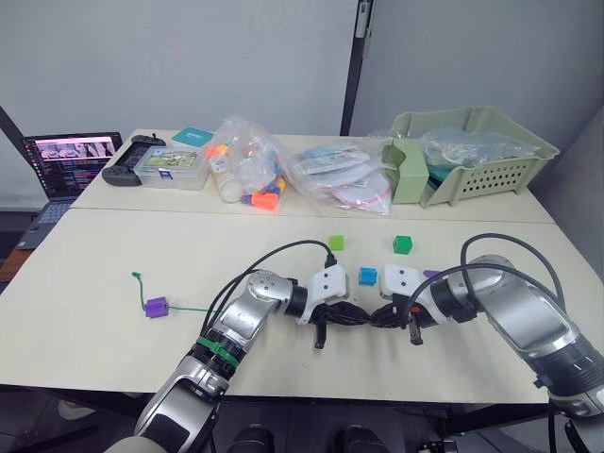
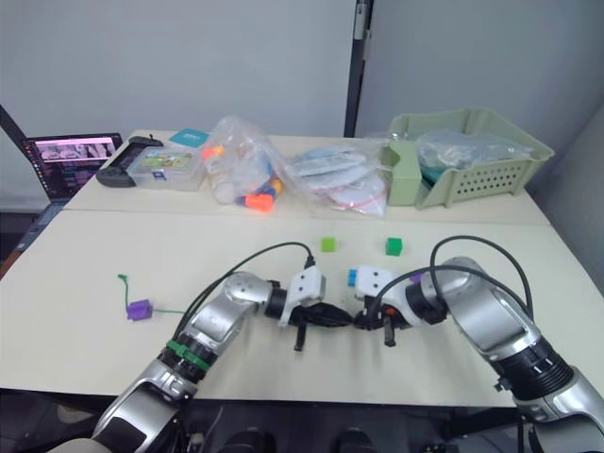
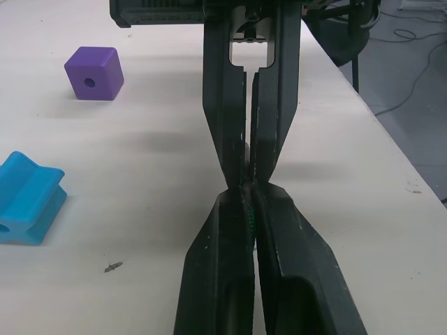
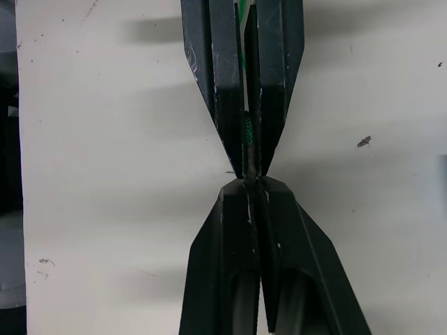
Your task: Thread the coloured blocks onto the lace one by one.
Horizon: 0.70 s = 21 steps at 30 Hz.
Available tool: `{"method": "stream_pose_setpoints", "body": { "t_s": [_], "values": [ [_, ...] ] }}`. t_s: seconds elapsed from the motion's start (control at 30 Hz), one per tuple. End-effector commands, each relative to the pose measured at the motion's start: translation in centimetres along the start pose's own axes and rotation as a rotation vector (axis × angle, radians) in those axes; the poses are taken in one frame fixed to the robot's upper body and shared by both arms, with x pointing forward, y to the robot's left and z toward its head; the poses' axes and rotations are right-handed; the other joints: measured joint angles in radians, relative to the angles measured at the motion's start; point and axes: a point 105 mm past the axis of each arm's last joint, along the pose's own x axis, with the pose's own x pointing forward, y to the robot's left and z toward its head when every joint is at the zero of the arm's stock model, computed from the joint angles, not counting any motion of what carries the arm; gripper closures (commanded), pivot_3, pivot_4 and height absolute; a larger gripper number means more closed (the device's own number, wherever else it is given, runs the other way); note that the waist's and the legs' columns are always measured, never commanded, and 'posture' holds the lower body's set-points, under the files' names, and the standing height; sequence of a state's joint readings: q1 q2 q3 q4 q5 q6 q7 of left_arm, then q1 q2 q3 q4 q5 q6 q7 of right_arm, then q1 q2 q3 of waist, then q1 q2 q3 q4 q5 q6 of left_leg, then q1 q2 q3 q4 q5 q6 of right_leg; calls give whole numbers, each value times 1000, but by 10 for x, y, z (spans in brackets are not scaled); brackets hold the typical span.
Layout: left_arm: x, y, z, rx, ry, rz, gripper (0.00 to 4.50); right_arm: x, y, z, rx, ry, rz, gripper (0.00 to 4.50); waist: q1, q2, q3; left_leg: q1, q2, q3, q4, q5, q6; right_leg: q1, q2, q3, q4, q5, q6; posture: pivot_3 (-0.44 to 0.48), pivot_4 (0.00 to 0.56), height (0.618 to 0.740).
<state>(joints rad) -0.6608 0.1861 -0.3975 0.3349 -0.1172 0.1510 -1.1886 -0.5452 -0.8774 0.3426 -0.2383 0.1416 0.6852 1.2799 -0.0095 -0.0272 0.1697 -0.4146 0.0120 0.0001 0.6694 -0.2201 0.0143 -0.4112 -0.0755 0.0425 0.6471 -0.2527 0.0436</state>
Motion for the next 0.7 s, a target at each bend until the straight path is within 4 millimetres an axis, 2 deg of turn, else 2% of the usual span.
{"method": "stream_pose_setpoints", "body": {
  "t_s": [0.03, 0.13, 0.23, 0.33, 0.43, 0.63, 0.7],
  "values": [
    [1, 4, 12, 45, -24, 8, 4491, -9, 0, 7, 4, -42, -20, 4191, 1, 0, 0, 0, 0, 0, 0, 0, 0, 0, 0, 0, 0, 0, 0, 0, 150, 740],
    [-3, 8, 12, 42, -31, 28, 4500, -17, 4, 3, 22, -37, -26, 3084, 4, 0, 0, 0, 0, 0, 0, 0, 0, 0, 0, 0, 0, 0, 0, 0, 150, 740],
    [-8, 11, 12, 29, -47, 43, 4500, -31, 4, 1, 55, -65, -86, 2199, 8, 0, 0, 0, 0, 0, 0, 0, 0, 0, 0, 0, 0, 0, 0, 0, 150, 740],
    [-12, 13, 2, 1, -41, 57, 4500, -55, 8, 0, 160, -171, -189, 1100, 12, 0, 0, 0, 0, 0, 0, 0, 0, 1, 0, 0, 0, 0, 0, 0, 150, 740],
    [-12, 13, 0, -29, -70, 60, 4500, -72, 17, -14, 257, -246, -301, 35, 23, 0, 0, 0, 0, -1, 0, 0, 0, 2, 0, -1, -1, 0, 0, 0, 150, 740],
    [-14, 11, 0, -63, -113, 41, 4500, -91, 27, -58, 498, -510, -659, 35, 25, 0, -1, 1, -1, -3, 1, 0, 0, 6, 0, 0, -3, 0, 1, 0, 150, 740],
    [-15, 12, 2, -69, -127, 46, 4500, -89, 32, -68, 534, -512, -705, 35, 19, 1, -1, 2, -2, -2, 2, 0, 0, 6, -1, 1, -2, 1, 2, 0, 150, 740]
  ]
}}
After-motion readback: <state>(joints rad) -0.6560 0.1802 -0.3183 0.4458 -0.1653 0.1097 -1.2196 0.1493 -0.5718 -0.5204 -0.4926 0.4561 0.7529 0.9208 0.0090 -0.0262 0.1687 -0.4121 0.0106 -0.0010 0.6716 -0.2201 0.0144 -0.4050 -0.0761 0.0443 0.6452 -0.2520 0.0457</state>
